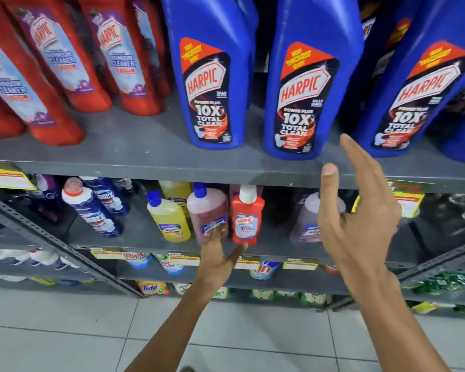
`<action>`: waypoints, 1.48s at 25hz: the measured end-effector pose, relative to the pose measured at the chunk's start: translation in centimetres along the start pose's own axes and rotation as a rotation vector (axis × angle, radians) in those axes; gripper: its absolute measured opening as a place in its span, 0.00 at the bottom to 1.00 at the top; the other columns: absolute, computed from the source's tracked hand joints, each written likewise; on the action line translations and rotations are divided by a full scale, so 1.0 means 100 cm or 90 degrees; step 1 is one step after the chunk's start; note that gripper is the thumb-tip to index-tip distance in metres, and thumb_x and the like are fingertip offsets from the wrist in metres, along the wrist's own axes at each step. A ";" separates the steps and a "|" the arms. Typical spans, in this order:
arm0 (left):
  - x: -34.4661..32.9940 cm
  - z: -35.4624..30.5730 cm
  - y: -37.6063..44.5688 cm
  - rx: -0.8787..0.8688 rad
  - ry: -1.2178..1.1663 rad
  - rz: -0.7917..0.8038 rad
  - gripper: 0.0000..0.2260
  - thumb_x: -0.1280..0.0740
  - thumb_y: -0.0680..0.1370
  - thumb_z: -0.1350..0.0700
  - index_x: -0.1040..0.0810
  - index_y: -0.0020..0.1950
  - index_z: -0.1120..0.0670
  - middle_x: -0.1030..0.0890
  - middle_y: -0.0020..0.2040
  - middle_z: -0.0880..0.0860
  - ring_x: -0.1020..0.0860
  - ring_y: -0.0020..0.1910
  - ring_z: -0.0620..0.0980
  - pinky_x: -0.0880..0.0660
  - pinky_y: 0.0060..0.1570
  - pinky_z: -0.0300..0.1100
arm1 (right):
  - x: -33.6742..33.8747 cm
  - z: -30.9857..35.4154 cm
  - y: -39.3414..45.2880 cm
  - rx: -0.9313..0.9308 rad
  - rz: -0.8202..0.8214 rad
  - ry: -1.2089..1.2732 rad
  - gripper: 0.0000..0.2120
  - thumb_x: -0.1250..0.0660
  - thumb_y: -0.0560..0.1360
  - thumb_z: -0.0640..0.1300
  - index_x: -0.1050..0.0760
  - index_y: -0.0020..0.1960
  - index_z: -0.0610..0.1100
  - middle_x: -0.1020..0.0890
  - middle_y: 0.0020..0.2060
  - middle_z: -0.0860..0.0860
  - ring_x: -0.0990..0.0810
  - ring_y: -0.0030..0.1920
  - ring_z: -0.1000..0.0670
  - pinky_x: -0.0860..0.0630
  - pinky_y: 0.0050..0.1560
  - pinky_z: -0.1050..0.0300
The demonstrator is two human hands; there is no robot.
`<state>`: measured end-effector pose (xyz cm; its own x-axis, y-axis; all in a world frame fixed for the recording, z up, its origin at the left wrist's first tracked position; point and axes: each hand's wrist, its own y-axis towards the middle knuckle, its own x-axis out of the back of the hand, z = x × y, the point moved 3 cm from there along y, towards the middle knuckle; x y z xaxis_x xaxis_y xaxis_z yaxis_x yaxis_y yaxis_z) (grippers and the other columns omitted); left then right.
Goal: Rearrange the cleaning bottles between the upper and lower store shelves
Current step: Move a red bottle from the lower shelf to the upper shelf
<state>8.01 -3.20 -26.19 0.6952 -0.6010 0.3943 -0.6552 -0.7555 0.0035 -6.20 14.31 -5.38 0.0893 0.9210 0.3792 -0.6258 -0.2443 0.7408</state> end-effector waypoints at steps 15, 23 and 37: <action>-0.037 -0.026 0.045 0.002 -0.017 -0.088 0.36 0.20 0.76 0.64 0.35 0.79 0.64 0.22 0.73 0.64 0.22 0.72 0.64 0.26 0.73 0.63 | -0.026 -0.031 0.006 0.029 0.080 -0.218 0.21 0.36 0.85 0.48 0.21 0.73 0.38 0.16 0.70 0.43 0.19 0.72 0.43 0.25 0.76 0.46; -0.039 -0.007 0.058 0.046 -0.078 -0.037 0.30 0.19 0.73 0.68 0.30 0.70 0.63 0.18 0.66 0.60 0.19 0.67 0.62 0.22 0.69 0.65 | -0.033 -0.031 0.004 0.025 0.107 -0.240 0.23 0.41 0.87 0.48 0.24 0.75 0.36 0.20 0.75 0.42 0.25 0.79 0.44 0.31 0.81 0.45; 0.020 -0.054 0.003 -0.013 -0.169 0.092 0.27 0.13 0.68 0.59 0.18 0.60 0.41 0.10 0.57 0.45 0.12 0.56 0.43 0.16 0.56 0.38 | -0.033 -0.030 0.006 0.046 0.093 -0.219 0.22 0.40 0.86 0.45 0.23 0.74 0.34 0.19 0.73 0.40 0.23 0.76 0.41 0.30 0.80 0.44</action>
<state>7.57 -3.23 -20.46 0.6459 -0.7509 0.1377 -0.7566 -0.6537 -0.0158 -9.17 11.98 -7.84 0.2652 0.7220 0.6390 -0.5967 -0.3977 0.6970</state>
